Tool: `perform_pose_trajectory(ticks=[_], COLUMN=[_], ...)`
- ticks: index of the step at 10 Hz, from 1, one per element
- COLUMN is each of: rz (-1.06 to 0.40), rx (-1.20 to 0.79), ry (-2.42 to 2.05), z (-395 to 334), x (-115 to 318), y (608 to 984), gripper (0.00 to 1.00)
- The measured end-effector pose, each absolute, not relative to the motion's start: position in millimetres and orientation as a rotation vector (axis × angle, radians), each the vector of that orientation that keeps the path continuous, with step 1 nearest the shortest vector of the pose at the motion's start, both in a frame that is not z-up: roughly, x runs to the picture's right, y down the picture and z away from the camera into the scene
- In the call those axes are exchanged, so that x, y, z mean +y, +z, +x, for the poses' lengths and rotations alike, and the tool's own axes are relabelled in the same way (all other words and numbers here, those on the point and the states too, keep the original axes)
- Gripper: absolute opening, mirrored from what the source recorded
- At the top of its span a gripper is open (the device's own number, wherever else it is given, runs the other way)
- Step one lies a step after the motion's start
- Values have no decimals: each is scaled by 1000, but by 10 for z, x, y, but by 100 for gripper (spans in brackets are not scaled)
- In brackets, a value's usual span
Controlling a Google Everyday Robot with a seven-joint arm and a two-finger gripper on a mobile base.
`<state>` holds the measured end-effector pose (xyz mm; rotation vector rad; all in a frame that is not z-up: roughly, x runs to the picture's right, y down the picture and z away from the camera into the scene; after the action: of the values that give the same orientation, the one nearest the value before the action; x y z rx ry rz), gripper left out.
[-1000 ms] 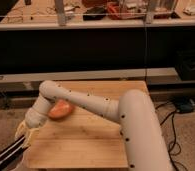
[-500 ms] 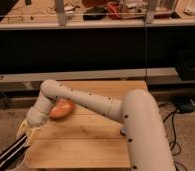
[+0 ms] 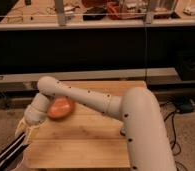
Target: Place the eraser in the ceramic cup
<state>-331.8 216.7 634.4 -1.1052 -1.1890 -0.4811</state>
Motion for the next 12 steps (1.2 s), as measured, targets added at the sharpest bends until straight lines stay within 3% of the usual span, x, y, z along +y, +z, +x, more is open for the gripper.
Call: perform_pose_trajectory(ticks=[1,7,9,12], rz=[-1109,-1133,-1141,-1142], rx=[-1187,-1209,-1220,-1230], ry=[-490,-577,-603,-621], z=[-3340,-3442,-3466,-3467], x=[2171,2207,2220,2225], y=[6332,6261,6251,6244], gripper=[9,73,80,80])
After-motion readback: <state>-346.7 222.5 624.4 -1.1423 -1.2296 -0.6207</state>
